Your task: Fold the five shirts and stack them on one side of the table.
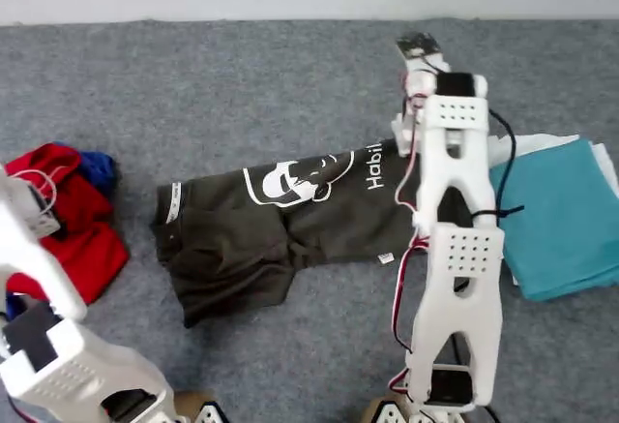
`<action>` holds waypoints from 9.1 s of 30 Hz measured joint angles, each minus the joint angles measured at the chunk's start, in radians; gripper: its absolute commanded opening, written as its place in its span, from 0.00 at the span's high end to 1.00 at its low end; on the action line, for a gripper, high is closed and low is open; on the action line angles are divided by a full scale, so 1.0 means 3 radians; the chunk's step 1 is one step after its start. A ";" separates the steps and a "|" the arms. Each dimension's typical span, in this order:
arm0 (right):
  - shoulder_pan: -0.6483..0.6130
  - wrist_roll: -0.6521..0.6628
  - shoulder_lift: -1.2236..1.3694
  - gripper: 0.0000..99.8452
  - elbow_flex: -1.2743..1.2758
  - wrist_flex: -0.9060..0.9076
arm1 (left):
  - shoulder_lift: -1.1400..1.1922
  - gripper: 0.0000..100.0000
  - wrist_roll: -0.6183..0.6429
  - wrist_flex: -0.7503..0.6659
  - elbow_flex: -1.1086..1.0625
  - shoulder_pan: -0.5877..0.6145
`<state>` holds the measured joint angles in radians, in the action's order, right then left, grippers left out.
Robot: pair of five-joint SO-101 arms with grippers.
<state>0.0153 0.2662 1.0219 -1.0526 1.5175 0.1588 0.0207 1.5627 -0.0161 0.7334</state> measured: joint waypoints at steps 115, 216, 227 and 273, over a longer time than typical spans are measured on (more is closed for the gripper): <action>-0.3892 0.0036 -0.2138 0.87 0.3278 -0.0808 | -0.0905 0.88 0.0000 -0.0010 0.0276 0.0931; -0.2746 0.1268 -0.0215 0.83 0.0087 0.0230 | -0.0915 0.88 0.0000 -0.0031 0.0051 0.0578; -0.2700 0.1166 -0.0159 0.79 0.0000 0.0302 | -0.0915 0.88 0.0000 -0.0031 0.0046 0.0578; -0.2394 0.1243 -0.1048 0.79 0.1903 0.0128 | -0.0915 0.88 0.0000 -0.0092 -0.0066 0.0568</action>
<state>-0.7027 0.6391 0.7073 -0.4818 1.5558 -0.1158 0.0207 1.5351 -0.0361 0.9037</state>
